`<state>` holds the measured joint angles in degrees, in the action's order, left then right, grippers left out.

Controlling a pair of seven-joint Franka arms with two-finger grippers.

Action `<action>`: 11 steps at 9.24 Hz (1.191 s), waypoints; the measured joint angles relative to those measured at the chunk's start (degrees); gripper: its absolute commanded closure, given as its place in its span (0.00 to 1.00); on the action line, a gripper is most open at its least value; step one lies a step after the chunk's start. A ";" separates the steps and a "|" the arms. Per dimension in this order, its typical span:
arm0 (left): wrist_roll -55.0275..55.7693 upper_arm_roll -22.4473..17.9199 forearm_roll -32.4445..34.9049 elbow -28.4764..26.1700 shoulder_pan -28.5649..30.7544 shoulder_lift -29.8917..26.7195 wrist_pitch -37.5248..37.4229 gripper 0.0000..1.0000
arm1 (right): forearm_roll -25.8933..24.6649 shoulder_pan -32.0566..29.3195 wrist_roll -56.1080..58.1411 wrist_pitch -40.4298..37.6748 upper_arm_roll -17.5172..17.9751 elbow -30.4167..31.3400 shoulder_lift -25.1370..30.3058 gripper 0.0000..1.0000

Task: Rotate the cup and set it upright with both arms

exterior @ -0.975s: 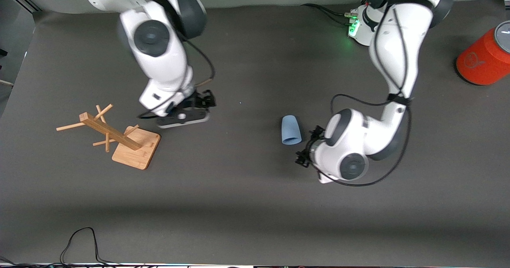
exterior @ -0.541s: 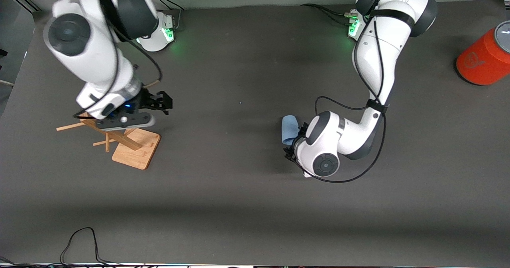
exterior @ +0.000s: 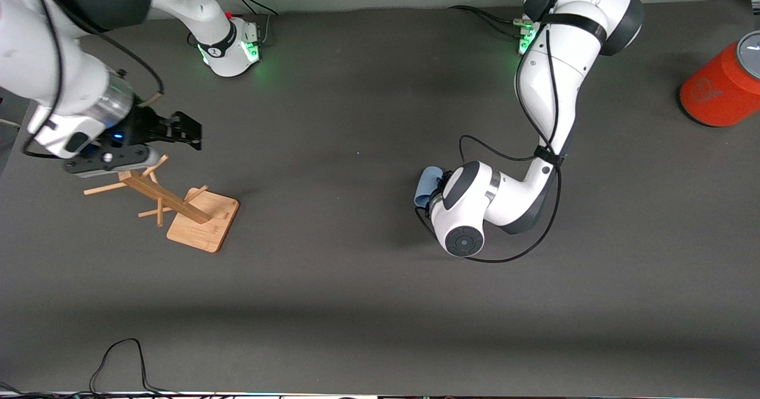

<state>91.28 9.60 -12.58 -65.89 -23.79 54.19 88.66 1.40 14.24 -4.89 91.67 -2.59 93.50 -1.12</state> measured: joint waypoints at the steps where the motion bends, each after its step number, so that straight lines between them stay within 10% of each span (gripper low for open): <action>1: 0.00 -0.05 0.00 0.27 0.03 -0.03 -0.69 1.00 | 0.00 -4.48 2.19 -0.22 2.43 0.79 1.03 0.00; 7: 0.72 0.05 5.12 2.33 -1.21 -5.11 0.20 1.00 | 0.24 -7.08 6.43 -0.32 1.58 1.86 2.23 0.00; 11: 30.51 0.11 22.21 -0.03 -7.22 -6.78 8.63 1.00 | 0.22 -6.08 4.63 -1.38 1.53 1.37 1.71 0.00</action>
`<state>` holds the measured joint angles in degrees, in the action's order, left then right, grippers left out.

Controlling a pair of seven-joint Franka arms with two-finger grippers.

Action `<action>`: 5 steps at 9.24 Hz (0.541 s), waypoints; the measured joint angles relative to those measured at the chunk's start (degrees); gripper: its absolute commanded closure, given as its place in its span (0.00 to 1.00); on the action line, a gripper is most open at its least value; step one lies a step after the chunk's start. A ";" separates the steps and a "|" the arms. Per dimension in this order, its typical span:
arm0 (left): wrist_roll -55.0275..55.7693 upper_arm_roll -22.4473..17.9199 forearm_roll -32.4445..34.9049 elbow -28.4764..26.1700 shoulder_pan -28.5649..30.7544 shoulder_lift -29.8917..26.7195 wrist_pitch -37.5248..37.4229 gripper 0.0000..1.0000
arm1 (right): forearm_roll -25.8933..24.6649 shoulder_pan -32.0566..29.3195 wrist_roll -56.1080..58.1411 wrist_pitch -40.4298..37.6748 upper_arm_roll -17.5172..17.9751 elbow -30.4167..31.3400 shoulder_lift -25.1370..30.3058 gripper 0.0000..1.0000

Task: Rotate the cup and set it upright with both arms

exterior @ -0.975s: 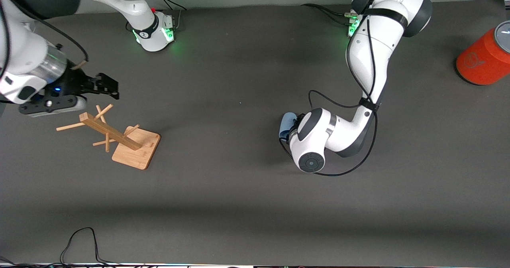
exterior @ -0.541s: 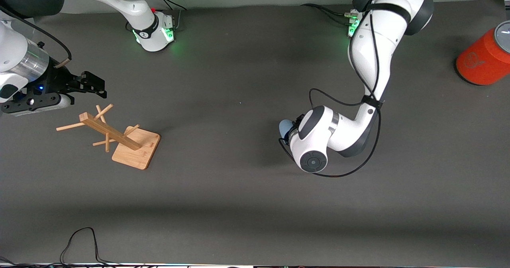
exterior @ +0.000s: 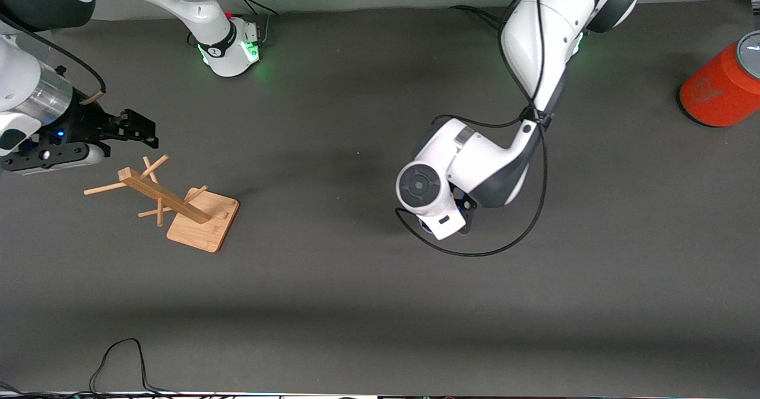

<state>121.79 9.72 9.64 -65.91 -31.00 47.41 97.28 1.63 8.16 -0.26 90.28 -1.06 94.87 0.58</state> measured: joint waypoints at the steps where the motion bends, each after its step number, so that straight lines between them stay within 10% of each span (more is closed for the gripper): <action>1: 6.17 0.04 2.51 -1.57 -1.73 0.22 0.35 1.00 | -0.04 0.36 -0.53 -2.14 0.00 -0.42 -0.02 0.00; 4: 15.07 0.08 5.69 -5.26 -7.41 0.76 1.97 0.99 | -0.05 0.31 -1.72 -3.89 -0.42 -2.61 -0.07 0.00; 5: 15.56 0.08 5.69 -6.15 -8.07 0.77 2.72 0.01 | -0.05 0.28 -1.72 -3.90 -0.54 -2.81 -0.17 0.00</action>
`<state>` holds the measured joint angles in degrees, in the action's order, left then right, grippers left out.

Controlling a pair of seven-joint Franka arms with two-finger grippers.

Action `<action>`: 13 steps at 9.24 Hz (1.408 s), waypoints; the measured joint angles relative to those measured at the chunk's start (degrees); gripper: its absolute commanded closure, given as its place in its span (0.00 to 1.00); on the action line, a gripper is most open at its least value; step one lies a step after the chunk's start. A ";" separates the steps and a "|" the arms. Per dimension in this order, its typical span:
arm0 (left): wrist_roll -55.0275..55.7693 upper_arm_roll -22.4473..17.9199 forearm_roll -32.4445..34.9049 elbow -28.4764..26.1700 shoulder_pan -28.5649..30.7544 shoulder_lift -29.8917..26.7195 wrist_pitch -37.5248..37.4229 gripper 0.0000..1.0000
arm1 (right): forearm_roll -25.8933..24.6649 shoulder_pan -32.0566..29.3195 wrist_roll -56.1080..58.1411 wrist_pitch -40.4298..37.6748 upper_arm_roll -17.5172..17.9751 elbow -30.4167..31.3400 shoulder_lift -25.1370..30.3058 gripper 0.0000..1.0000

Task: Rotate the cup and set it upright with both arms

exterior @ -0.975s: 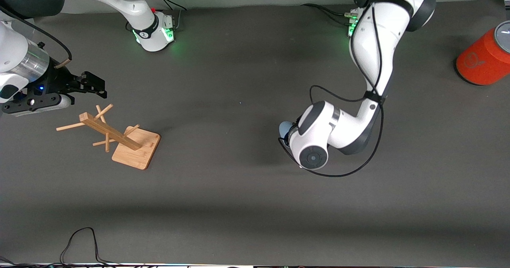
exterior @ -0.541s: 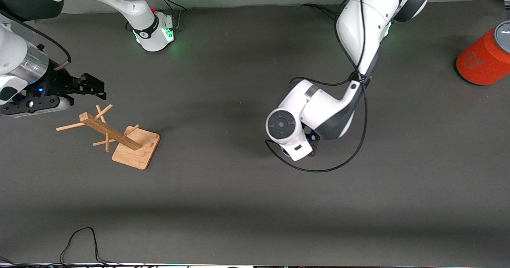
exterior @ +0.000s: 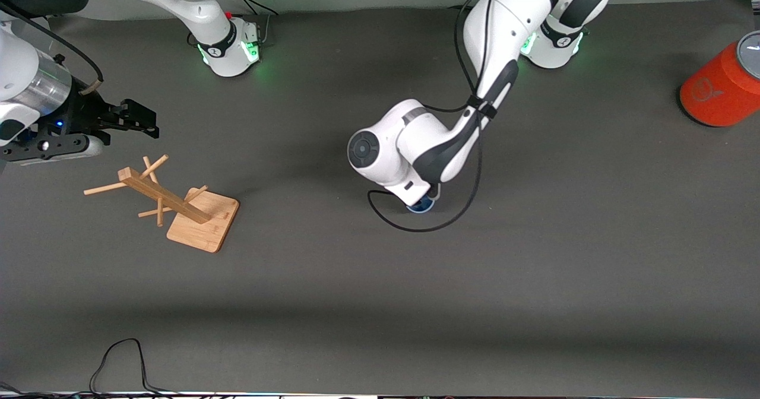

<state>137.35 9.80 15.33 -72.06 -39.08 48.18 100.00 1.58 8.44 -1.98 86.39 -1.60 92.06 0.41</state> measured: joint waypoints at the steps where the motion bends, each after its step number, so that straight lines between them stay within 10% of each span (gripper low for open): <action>1: 0.07 -0.09 0.02 -0.34 -0.05 0.00 0.15 0.00 | 0.00 -0.01 -0.01 0.03 -0.05 -0.20 -0.17 0.00; 13: -19.15 0.15 -4.26 -0.05 0.82 -6.55 -14.23 0.00 | -0.34 -0.63 -0.23 -0.17 -2.07 -3.16 -1.23 0.00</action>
<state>118.20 9.95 11.07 -72.11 -38.26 41.63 85.77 1.23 7.81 -2.21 86.22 -3.66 88.90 -0.82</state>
